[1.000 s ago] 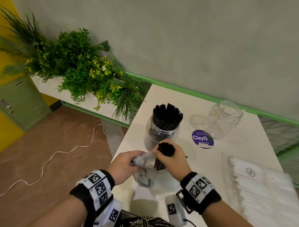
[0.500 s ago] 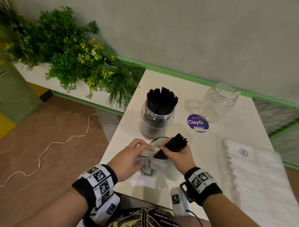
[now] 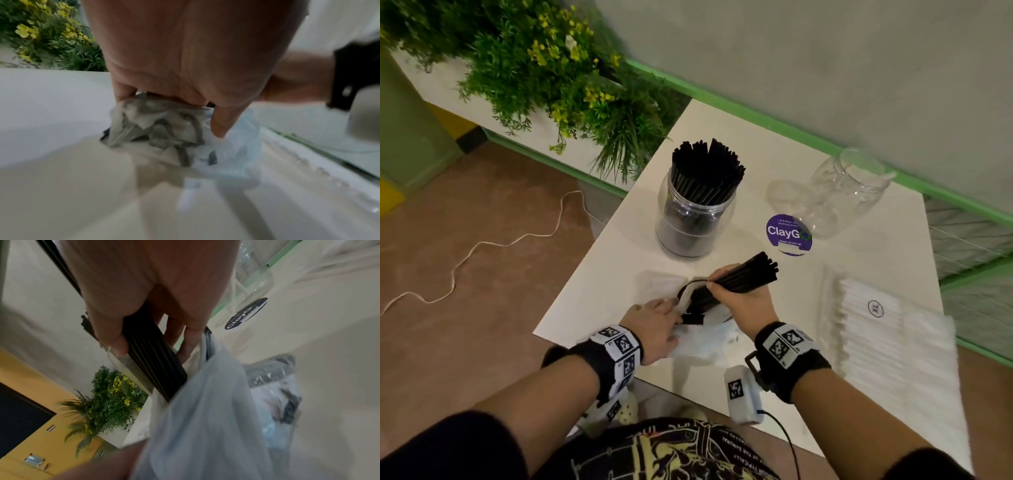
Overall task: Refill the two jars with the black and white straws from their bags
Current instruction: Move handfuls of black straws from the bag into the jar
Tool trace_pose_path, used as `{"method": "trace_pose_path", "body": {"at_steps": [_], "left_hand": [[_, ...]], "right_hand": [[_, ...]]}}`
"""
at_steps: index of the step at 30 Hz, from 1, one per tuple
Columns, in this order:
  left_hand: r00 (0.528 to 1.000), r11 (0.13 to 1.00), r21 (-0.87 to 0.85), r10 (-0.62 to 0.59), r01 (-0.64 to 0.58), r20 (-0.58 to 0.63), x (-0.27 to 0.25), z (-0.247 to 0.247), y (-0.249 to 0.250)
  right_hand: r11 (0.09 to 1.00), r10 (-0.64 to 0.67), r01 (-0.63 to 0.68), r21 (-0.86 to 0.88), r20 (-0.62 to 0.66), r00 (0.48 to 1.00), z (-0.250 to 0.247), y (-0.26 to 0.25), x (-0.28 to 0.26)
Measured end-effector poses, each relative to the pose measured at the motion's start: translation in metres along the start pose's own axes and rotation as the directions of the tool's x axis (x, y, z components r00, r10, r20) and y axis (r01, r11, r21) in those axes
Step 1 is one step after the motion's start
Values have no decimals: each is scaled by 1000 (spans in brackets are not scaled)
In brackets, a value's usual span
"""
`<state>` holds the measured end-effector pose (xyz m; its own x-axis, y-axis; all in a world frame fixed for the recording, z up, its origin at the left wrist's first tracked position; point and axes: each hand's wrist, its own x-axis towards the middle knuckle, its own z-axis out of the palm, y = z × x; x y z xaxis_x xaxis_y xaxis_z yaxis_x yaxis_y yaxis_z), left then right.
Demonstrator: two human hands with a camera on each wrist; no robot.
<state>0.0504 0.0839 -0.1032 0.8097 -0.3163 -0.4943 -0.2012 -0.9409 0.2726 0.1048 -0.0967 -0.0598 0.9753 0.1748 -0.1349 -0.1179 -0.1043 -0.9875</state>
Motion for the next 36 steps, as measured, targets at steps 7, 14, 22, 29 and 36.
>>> {"method": "trace_pose_path", "body": {"at_steps": [7,14,22,29,36], "left_hand": [[971,982,-130,-161,139,-179,3,15,7],[870,855,-417,-431,309,-240,-7,19,10],[763,664,-545,-643,512,-66,-4,15,11],[766,683,-504,-639,529,-61,-3,10,14],[760,662,-544,-646,515,-68,-7,13,21]], "right_hand": [[995,-35,48,-83,146,989,-31,-13,-2],[985,-61,99,-143,248,967,-41,-4,-13],[982,-26,77,-172,283,959,-30,-10,-22],[983,-52,104,-155,305,951,-31,-12,-27],[983,-32,82,-162,289,957,-29,-13,-30]]}}
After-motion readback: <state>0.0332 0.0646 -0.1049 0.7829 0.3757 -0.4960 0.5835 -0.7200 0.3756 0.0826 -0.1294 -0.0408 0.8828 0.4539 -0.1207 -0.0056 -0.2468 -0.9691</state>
